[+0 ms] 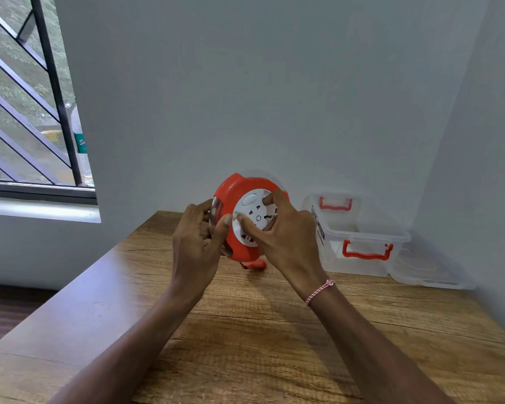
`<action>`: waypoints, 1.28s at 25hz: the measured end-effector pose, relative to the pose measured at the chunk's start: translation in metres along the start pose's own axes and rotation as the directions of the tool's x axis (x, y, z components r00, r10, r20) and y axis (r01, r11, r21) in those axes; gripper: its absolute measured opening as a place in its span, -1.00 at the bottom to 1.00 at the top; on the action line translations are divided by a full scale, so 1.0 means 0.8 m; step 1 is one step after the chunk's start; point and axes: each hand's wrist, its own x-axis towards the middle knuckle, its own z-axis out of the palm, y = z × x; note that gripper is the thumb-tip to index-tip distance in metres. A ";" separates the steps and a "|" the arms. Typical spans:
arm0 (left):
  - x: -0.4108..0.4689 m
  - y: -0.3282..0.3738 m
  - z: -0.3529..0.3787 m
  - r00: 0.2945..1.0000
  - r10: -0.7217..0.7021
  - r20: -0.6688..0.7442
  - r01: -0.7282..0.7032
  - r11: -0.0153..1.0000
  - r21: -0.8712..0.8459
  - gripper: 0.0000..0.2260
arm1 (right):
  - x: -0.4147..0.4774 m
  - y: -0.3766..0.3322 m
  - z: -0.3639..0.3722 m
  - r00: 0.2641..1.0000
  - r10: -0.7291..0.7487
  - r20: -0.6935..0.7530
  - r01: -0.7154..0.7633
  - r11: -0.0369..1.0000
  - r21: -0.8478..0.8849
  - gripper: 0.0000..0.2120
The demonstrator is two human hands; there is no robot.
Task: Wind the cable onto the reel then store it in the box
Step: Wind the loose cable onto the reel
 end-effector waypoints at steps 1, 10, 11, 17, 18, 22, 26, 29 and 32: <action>0.000 0.000 0.000 1.000 0.000 -0.001 0.000 1.000 -0.004 -0.60 | 0.000 0.000 0.001 0.999 0.036 -0.006 -0.036 0.999 0.025 -0.38; -0.001 -0.004 0.004 1.000 0.021 -0.001 -0.021 1.000 -0.008 -0.67 | -0.002 -0.011 0.004 0.927 0.347 0.141 -0.373 0.824 0.427 -0.60; -0.001 -0.004 0.003 1.000 0.022 0.000 -0.022 1.000 -0.007 -0.68 | -0.002 -0.012 0.004 0.912 0.375 0.165 -0.407 0.785 0.466 -0.61; 0.000 -0.006 0.004 0.998 0.057 -0.007 -0.057 0.998 0.029 -0.75 | -0.003 -0.014 0.005 0.846 0.466 0.258 -0.522 0.629 0.576 -0.61; 0.001 -0.007 0.005 0.998 0.062 -0.008 -0.062 0.998 0.030 -0.76 | -0.003 -0.014 0.005 0.841 0.468 0.269 -0.529 0.612 0.588 -0.60; 0.000 -0.008 0.004 0.997 0.081 -0.014 -0.081 0.996 0.034 -0.77 | -0.004 -0.014 0.004 0.822 0.483 0.300 -0.555 0.562 0.614 -0.59; -0.001 -0.010 0.004 0.997 0.077 -0.011 -0.077 0.997 0.033 -0.75 | -0.004 -0.015 0.004 0.820 0.487 0.300 -0.556 0.552 0.622 -0.59; -0.001 -0.010 0.005 0.998 0.066 -0.016 -0.065 0.997 0.035 -0.73 | -0.005 -0.015 0.004 0.833 0.478 0.279 -0.538 0.582 0.610 -0.60; 0.000 -0.005 0.002 0.999 0.010 -0.045 -0.009 1.000 0.013 -0.74 | -0.004 -0.014 0.007 0.871 0.433 0.232 -0.486 0.685 0.543 -0.63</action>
